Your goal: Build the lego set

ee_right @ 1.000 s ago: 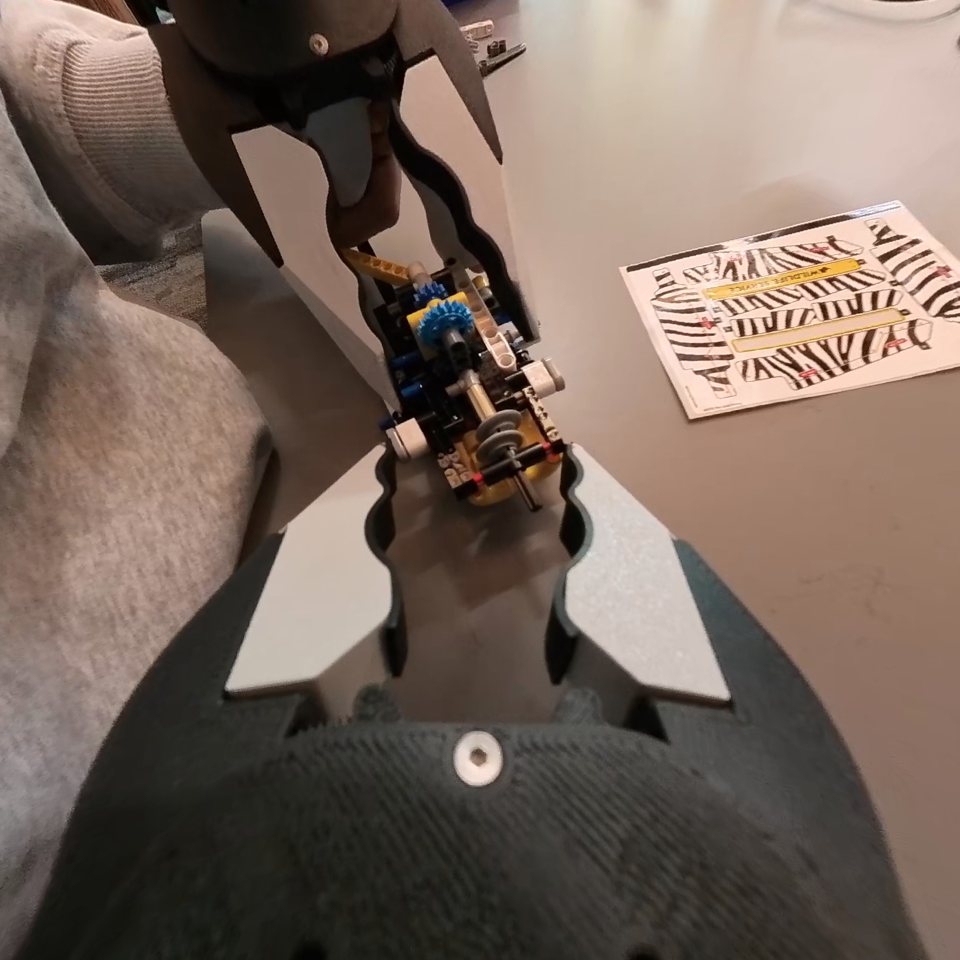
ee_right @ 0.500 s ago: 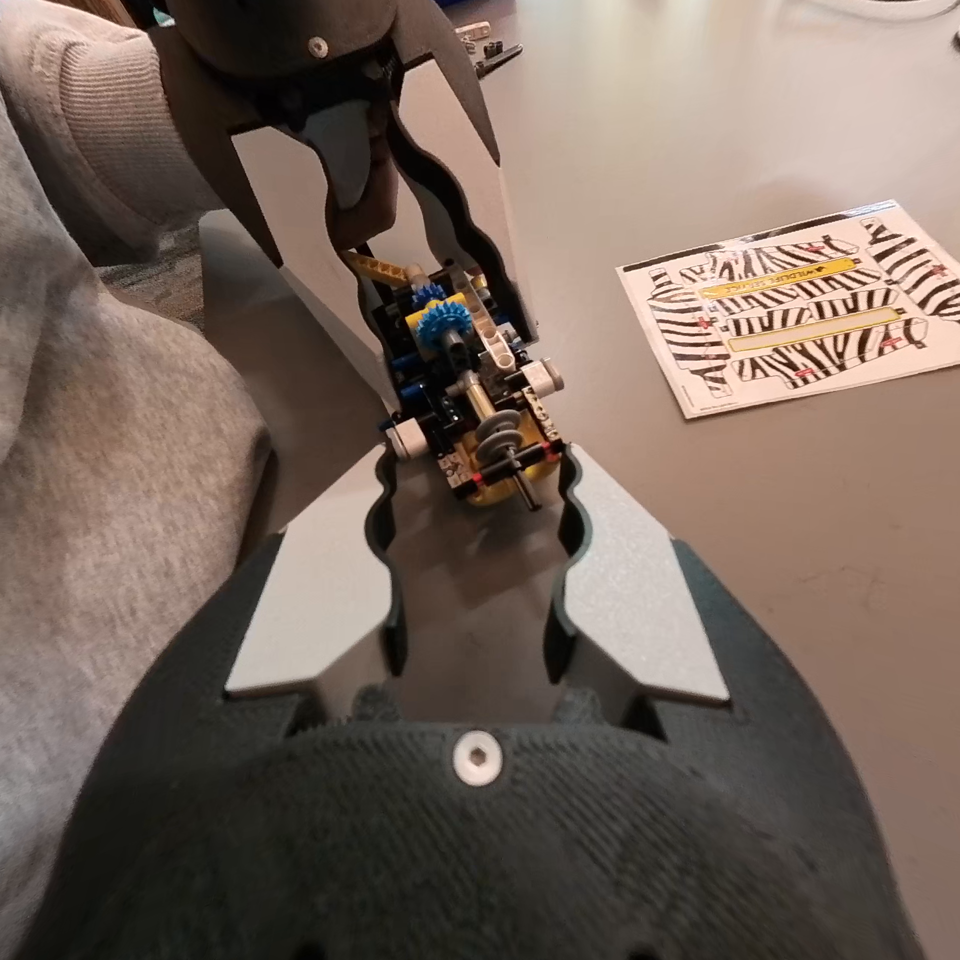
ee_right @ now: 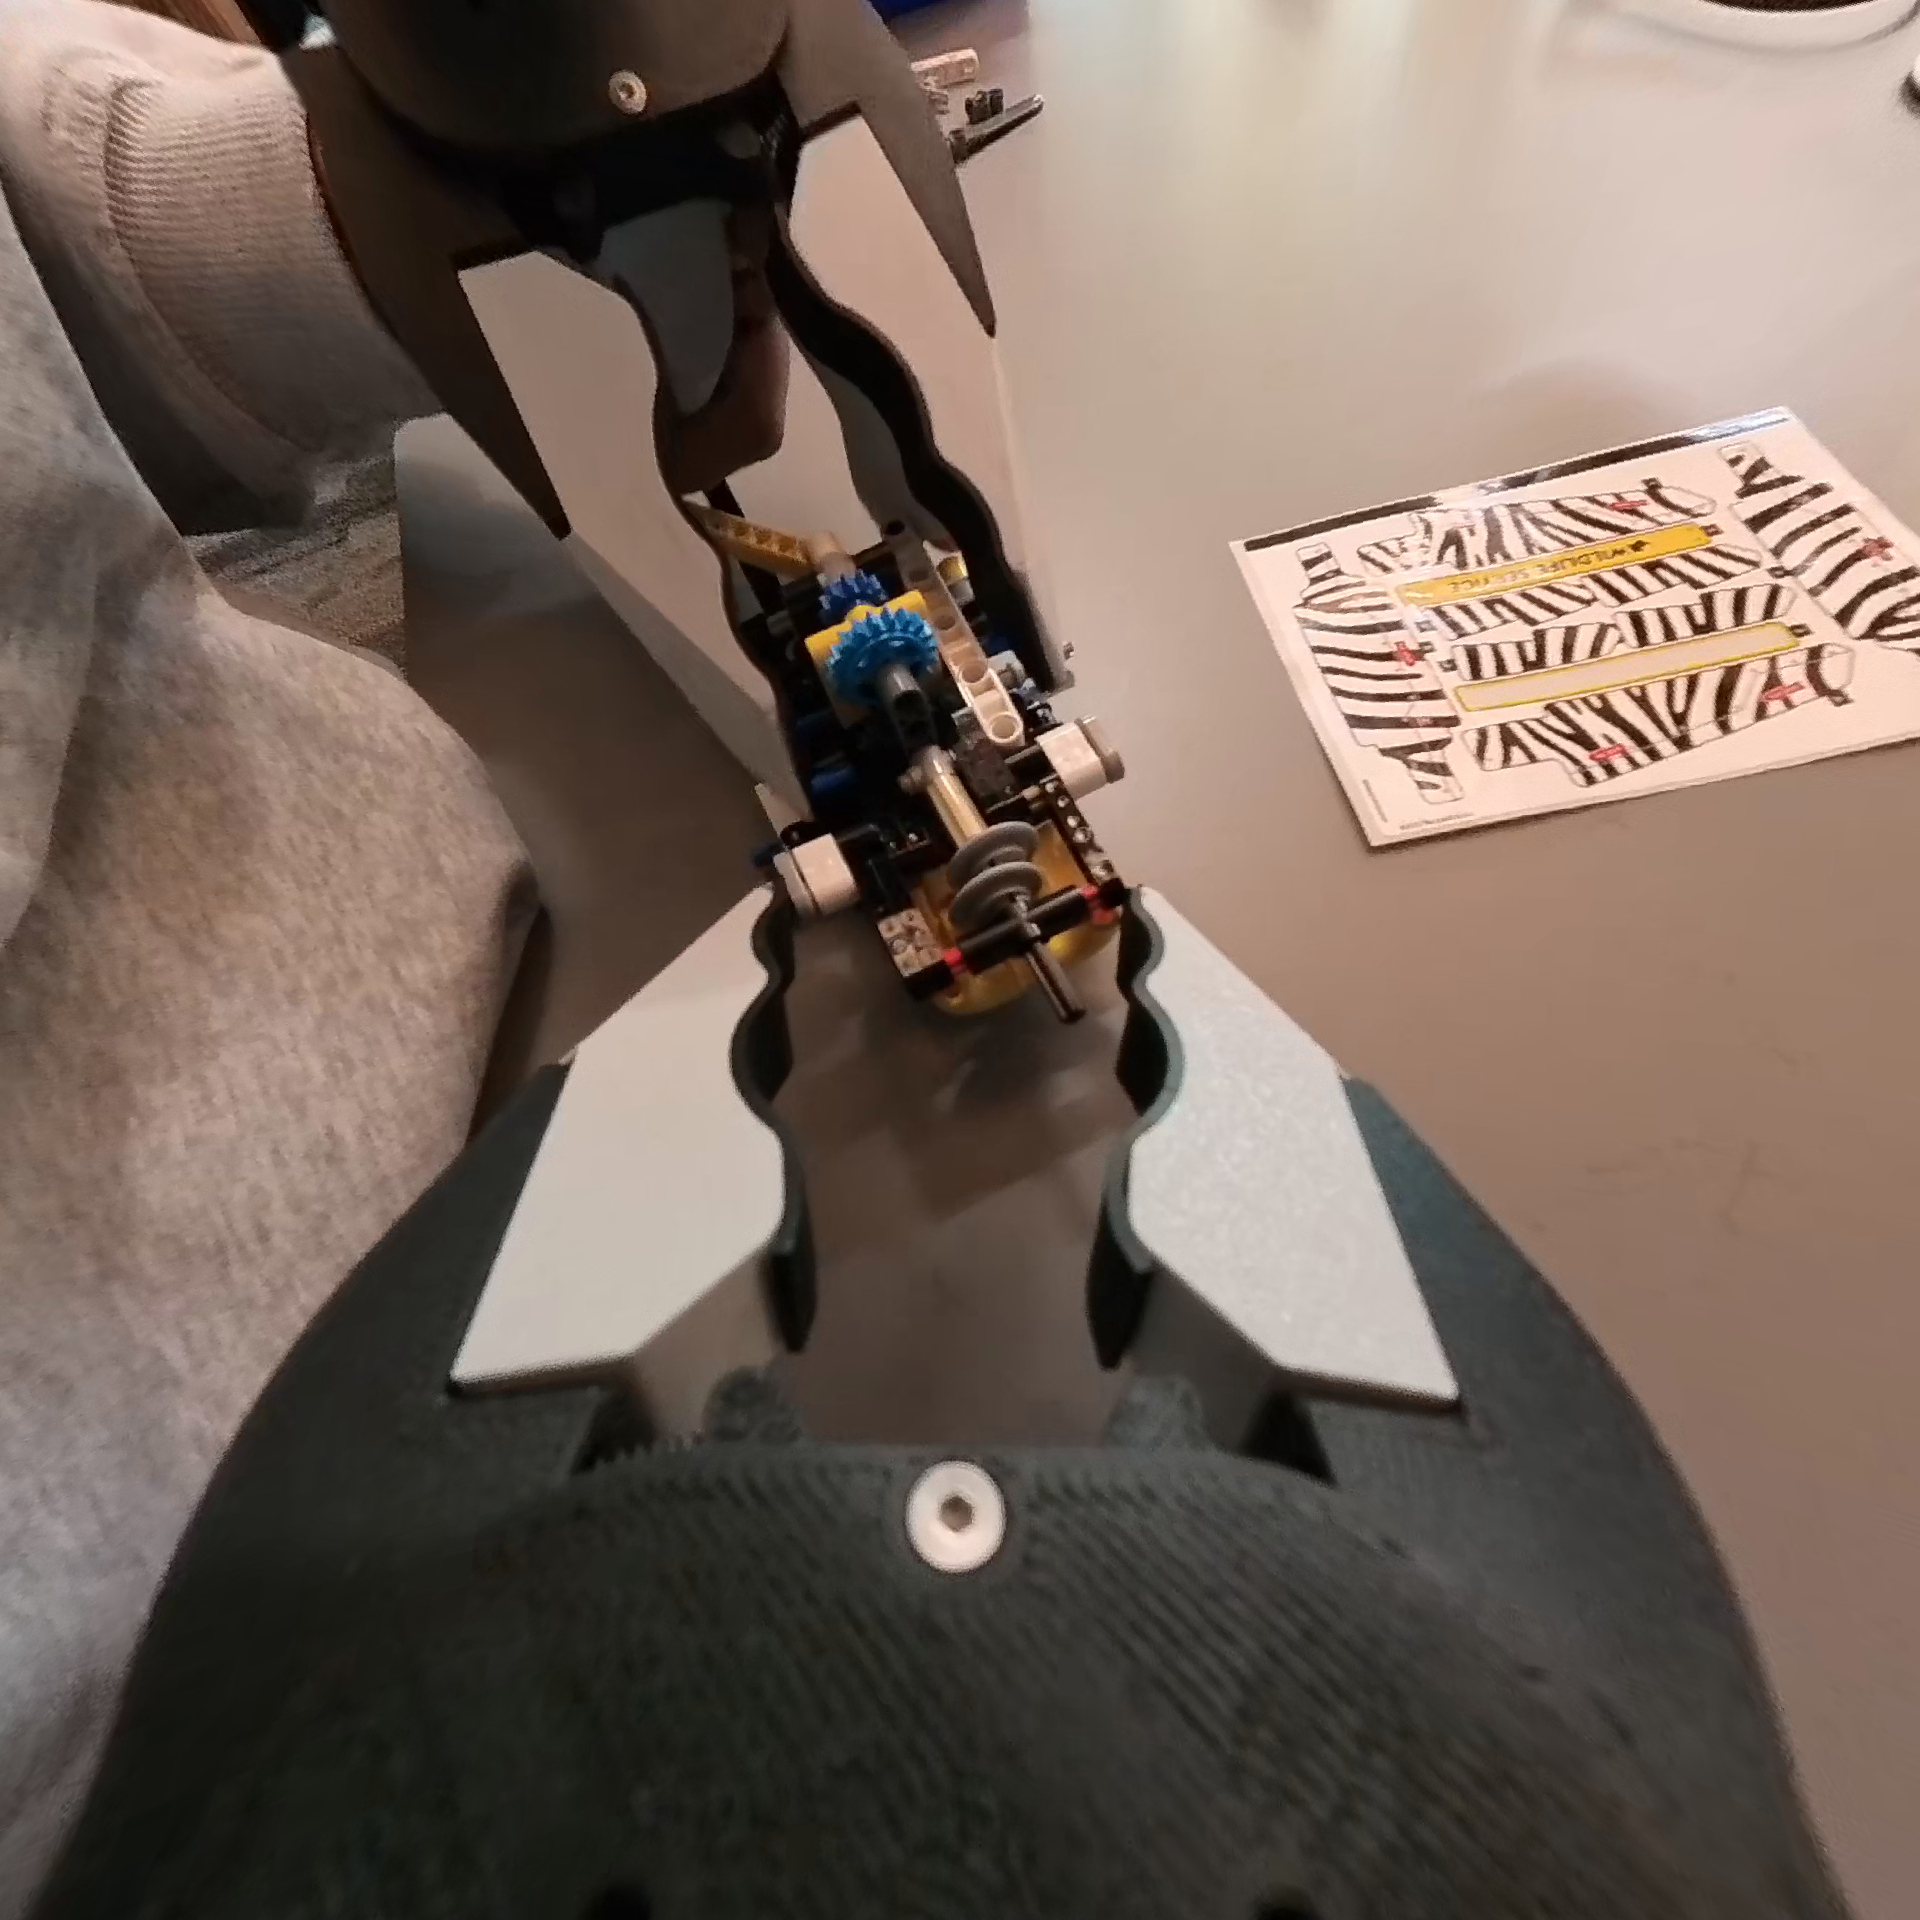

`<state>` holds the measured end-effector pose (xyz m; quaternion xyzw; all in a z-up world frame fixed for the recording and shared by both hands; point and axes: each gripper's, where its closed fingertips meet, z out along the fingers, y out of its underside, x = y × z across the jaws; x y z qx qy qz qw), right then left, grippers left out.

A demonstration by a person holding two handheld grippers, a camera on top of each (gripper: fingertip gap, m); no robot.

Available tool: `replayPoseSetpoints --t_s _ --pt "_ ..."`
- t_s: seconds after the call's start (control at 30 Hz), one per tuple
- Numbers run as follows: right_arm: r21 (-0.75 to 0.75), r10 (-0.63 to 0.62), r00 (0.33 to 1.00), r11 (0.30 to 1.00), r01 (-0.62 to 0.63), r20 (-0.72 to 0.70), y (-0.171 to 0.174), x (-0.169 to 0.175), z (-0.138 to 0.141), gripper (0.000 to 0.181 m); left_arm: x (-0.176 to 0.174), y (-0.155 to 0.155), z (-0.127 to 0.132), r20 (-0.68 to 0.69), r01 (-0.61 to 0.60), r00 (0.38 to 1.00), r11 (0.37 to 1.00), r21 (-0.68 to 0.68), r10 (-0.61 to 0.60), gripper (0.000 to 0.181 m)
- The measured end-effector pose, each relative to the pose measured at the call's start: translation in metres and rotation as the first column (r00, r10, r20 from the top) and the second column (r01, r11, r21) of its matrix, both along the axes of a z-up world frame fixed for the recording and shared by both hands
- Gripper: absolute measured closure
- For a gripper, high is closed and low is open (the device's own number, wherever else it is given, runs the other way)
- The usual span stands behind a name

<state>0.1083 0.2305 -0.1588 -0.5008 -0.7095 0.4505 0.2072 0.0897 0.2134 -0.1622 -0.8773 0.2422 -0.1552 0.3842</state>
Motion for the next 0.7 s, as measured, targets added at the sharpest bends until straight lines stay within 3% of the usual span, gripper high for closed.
replayPoseSetpoints --t_s 0.43,0.7 --pt "-0.017 0.004 1.0 1.0 -0.005 -0.011 -0.0013 0.0003 0.003 0.112 -0.0045 -0.0015 -0.002 -0.001 -0.01 1.0 0.999 -0.03 0.01 0.121" --pt "0.003 0.002 1.0 1.0 -0.002 -0.003 -0.0009 -0.0006 0.0004 0.118 -0.0012 -0.0017 -0.001 0.011 -0.001 1.0 1.0 -0.03 0.002 0.126"
